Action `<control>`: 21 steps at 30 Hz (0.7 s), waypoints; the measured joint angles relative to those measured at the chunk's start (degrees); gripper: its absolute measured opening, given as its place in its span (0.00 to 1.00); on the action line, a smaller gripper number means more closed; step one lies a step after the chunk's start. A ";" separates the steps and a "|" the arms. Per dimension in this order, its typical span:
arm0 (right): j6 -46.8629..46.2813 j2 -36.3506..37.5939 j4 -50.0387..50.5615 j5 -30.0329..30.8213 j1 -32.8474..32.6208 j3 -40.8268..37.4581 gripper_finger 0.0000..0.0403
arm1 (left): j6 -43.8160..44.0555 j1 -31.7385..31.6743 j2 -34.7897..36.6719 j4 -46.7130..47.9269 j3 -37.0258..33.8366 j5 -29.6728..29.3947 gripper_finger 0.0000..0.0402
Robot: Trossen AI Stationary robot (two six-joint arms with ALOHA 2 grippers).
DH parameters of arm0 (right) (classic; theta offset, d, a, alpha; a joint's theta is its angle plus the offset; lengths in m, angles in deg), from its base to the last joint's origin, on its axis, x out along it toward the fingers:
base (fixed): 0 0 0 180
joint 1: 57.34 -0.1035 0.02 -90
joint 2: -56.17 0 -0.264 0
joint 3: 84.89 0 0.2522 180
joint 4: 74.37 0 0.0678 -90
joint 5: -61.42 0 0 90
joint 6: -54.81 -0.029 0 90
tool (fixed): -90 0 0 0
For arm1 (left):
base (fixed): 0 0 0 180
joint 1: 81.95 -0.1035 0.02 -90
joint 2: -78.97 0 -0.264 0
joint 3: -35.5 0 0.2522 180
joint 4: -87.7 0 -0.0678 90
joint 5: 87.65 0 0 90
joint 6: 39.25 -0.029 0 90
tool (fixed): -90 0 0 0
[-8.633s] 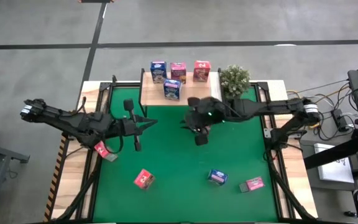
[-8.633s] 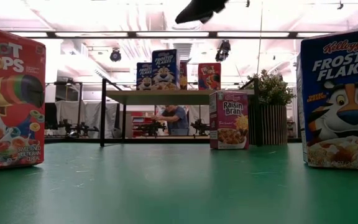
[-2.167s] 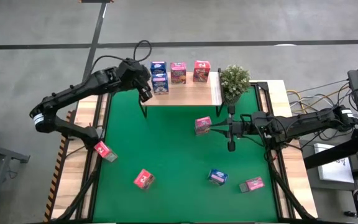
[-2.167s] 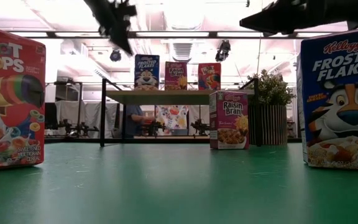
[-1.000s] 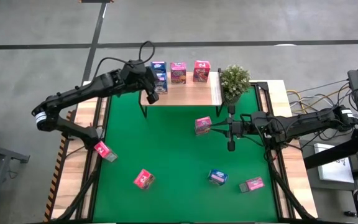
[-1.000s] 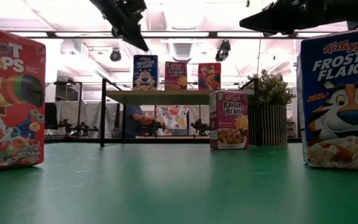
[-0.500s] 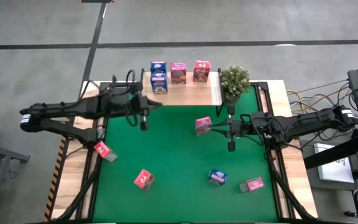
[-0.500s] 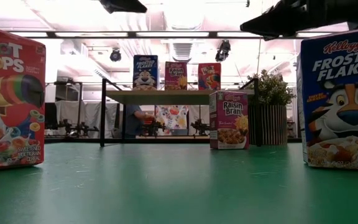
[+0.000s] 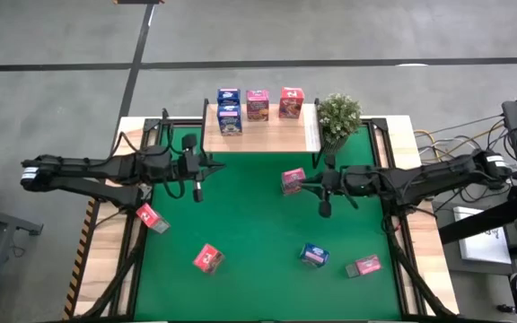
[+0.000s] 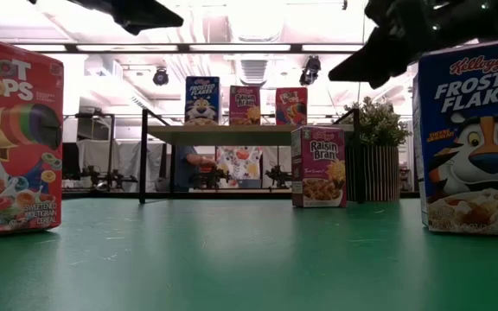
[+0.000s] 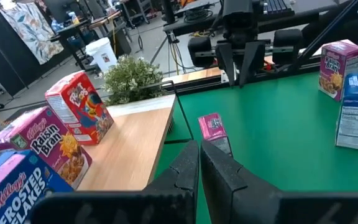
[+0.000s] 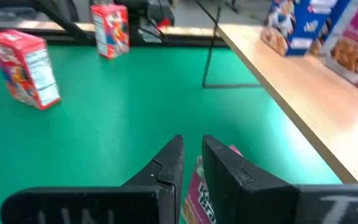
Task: Stack cereal on shelf
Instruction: Put the top violet cereal box on the shelf aligned with the violet cereal box
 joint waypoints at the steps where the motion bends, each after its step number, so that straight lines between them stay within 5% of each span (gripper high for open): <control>1: -0.69 -0.54 1.72 0.54 0.01 1.05 0.12 | 0.00 0.00 0.29 -0.04 -0.27 0.00 0.00; 11: -0.21 -6.81 22.41 2.04 1.71 13.78 0.12 | -0.02 -0.02 1.63 -0.26 -1.66 0.01 0.00; 21: 4.20 -13.32 30.48 -0.01 5.94 22.48 0.14 | -0.03 -0.02 1.48 -0.12 -1.68 0.00 0.00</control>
